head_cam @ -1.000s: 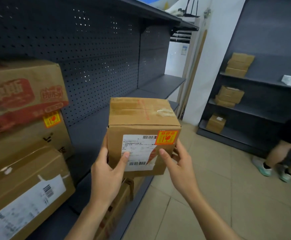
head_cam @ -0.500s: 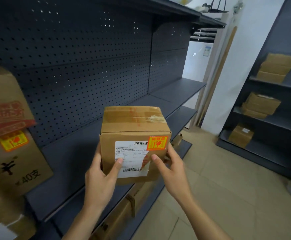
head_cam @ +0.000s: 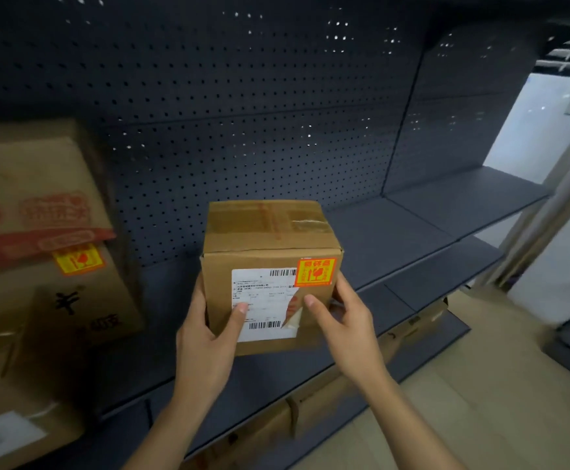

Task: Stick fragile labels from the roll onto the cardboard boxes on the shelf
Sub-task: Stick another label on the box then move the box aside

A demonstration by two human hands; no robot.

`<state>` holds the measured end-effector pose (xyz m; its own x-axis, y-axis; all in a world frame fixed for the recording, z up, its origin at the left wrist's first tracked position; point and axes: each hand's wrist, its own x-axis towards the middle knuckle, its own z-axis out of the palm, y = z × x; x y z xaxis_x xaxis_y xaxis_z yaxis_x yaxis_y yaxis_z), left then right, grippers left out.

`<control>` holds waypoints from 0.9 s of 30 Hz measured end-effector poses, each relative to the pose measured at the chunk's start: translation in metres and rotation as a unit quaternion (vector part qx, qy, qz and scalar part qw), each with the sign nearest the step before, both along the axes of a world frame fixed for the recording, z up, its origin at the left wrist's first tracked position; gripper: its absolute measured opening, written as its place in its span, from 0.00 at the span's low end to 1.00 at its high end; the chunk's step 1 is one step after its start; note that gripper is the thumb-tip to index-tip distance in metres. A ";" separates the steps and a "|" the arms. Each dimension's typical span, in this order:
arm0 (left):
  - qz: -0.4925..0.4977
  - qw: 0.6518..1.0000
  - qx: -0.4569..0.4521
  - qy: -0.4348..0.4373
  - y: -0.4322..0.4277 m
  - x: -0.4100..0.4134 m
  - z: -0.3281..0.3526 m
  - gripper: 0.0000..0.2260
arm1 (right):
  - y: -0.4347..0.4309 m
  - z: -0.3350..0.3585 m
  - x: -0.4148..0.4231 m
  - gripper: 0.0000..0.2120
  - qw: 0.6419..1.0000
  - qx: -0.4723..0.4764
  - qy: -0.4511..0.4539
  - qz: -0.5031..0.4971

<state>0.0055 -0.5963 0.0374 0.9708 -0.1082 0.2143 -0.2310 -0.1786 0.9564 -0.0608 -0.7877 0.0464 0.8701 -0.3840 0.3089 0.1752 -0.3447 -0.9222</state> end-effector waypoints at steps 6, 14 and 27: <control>0.070 0.997 0.000 -0.013 0.021 0.042 -0.009 0.31 | 0.017 -0.002 0.074 0.20 0.997 0.003 0.011 0.070; 0.116 0.993 0.006 0.010 0.039 0.085 -0.031 0.32 | 0.037 -0.010 0.140 0.16 0.993 -0.015 0.038 0.110; 0.175 0.984 0.013 0.025 0.034 0.098 -0.038 0.29 | 0.027 -0.031 0.177 0.17 0.989 -0.008 0.046 0.137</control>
<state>0.1031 -0.5626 -0.0010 0.9588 0.2302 0.1663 -0.1033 -0.2629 0.9593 0.1167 -0.7606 0.0154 0.9658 -0.1253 0.2269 0.1789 -0.3116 -0.9332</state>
